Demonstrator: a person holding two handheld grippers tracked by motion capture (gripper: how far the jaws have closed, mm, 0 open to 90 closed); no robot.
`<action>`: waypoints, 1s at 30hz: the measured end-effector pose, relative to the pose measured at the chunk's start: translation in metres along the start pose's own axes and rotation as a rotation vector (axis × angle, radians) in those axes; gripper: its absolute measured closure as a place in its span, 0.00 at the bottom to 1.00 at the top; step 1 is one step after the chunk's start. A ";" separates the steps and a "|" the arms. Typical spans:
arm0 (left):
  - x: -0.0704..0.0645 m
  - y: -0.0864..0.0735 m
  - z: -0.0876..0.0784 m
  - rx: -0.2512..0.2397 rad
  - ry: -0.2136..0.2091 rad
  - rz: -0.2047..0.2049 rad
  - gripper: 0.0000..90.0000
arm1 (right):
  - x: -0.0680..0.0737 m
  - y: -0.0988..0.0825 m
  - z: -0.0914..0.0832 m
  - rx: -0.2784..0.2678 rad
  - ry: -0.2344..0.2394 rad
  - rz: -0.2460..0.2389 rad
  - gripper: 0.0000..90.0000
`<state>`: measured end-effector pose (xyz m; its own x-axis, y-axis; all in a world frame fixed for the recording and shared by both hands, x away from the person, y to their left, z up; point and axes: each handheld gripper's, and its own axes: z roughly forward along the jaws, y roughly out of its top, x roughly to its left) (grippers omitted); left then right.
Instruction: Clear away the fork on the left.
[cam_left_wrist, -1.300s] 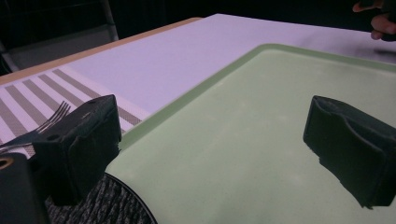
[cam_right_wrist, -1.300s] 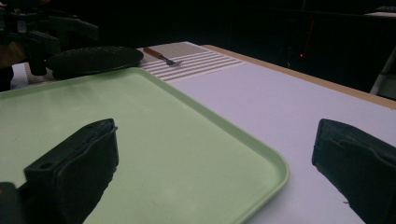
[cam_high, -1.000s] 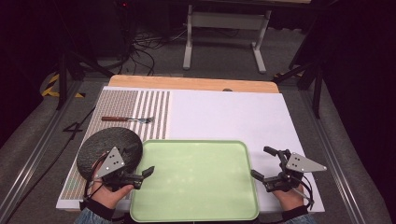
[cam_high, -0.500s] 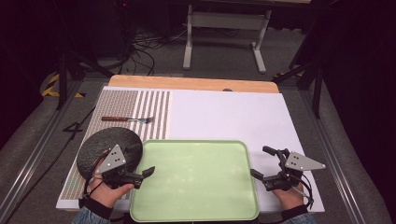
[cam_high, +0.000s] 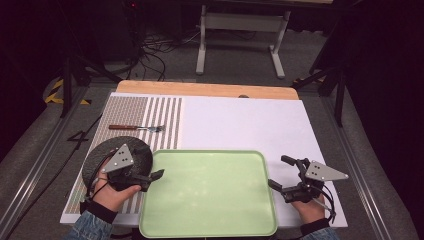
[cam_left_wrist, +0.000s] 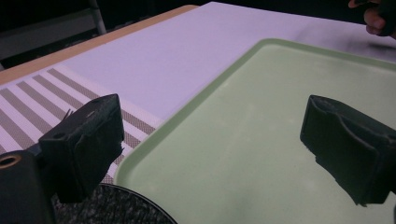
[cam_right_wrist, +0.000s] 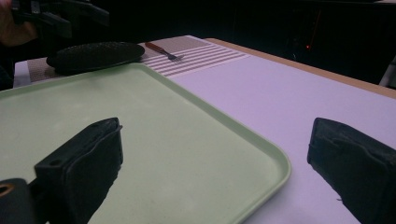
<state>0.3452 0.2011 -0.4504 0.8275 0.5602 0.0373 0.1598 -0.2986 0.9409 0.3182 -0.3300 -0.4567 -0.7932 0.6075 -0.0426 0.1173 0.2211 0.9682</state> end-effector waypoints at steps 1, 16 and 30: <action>0.002 0.002 0.000 0.005 0.003 0.010 0.08 | 0.000 0.000 0.000 0.001 0.000 0.000 0.04; 0.023 0.023 0.004 0.087 0.020 0.074 0.08 | 0.000 -0.001 0.002 0.004 0.013 0.003 0.04; 0.060 0.041 0.002 0.174 0.034 0.083 0.19 | 0.001 -0.001 0.004 0.015 0.031 0.007 0.05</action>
<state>0.4024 0.2210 -0.4107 0.8237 0.5527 0.1266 0.1843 -0.4721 0.8621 0.3199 -0.3266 -0.4589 -0.8106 0.5850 -0.0284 0.1311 0.2284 0.9647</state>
